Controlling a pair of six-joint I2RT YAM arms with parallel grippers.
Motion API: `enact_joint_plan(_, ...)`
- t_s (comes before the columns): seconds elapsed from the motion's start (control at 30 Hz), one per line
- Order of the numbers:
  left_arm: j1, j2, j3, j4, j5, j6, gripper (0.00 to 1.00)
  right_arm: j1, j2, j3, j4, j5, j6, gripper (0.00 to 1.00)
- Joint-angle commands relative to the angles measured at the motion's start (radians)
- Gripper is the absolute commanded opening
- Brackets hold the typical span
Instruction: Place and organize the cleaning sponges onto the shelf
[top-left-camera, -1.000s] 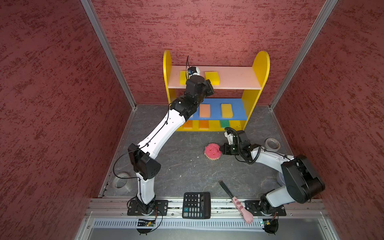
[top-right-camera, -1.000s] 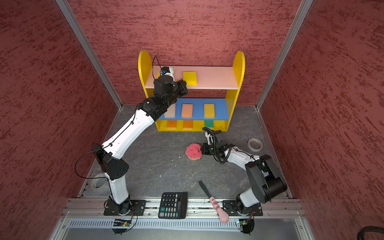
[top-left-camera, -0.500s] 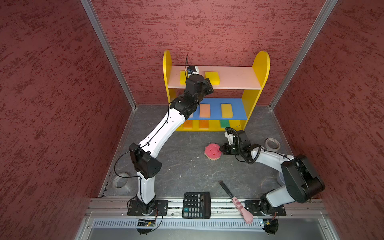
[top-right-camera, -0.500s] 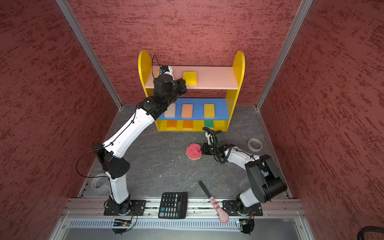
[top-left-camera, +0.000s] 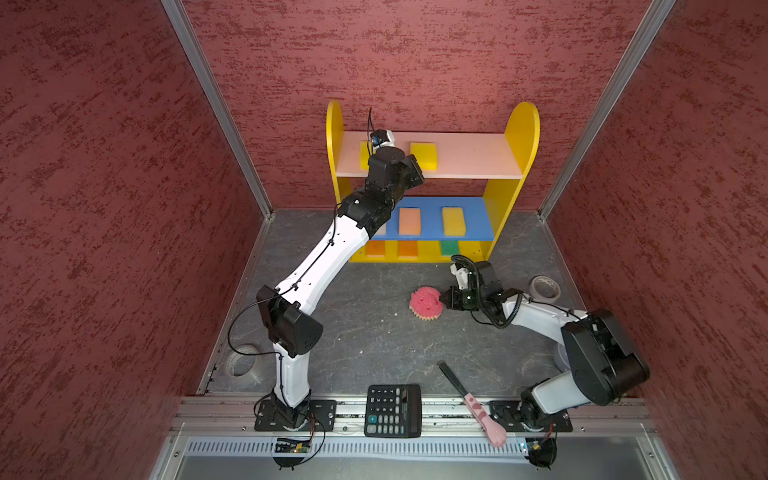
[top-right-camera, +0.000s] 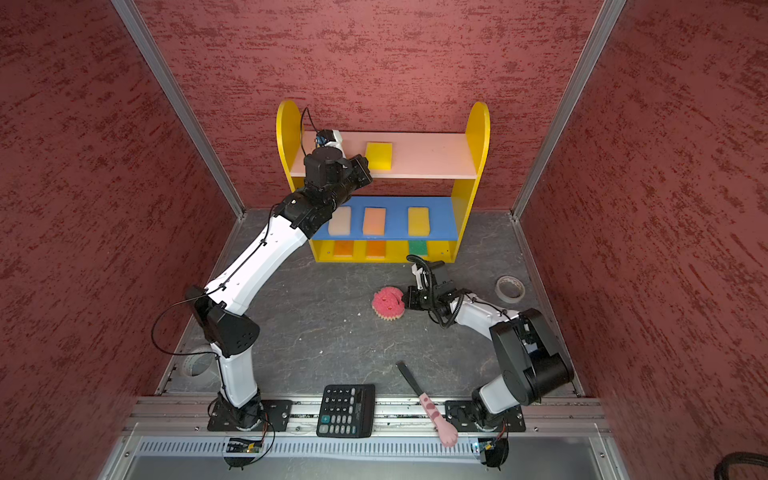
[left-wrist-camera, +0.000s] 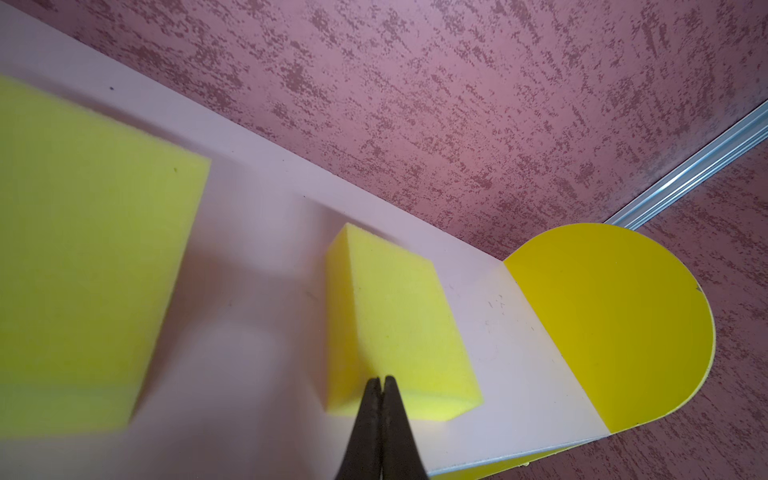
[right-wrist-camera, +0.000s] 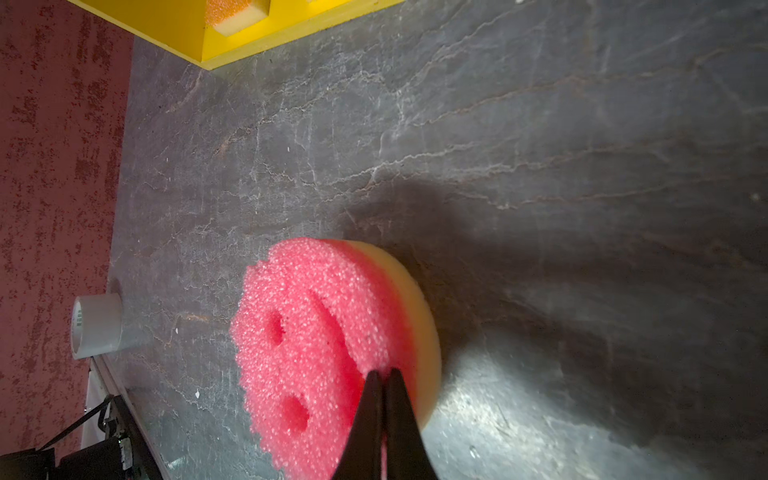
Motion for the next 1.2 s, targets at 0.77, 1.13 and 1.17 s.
enact_joint_plan(0.77,-0.054,0.081,0.088,-0.013,0.027,0.016,0.00,-0.020,0.025,-0.001,0.040,-0.020,0.010,0.00)
enact_joint_plan(1.13,-0.052,0.111,0.107,-0.008,0.034,-0.003,0.00,-0.026,0.037,-0.003,0.052,-0.036,0.018,0.00)
enact_joint_plan(1.17,-0.050,0.118,0.116,-0.011,0.037,-0.007,0.00,-0.026,0.037,-0.002,0.052,-0.034,0.018,0.00)
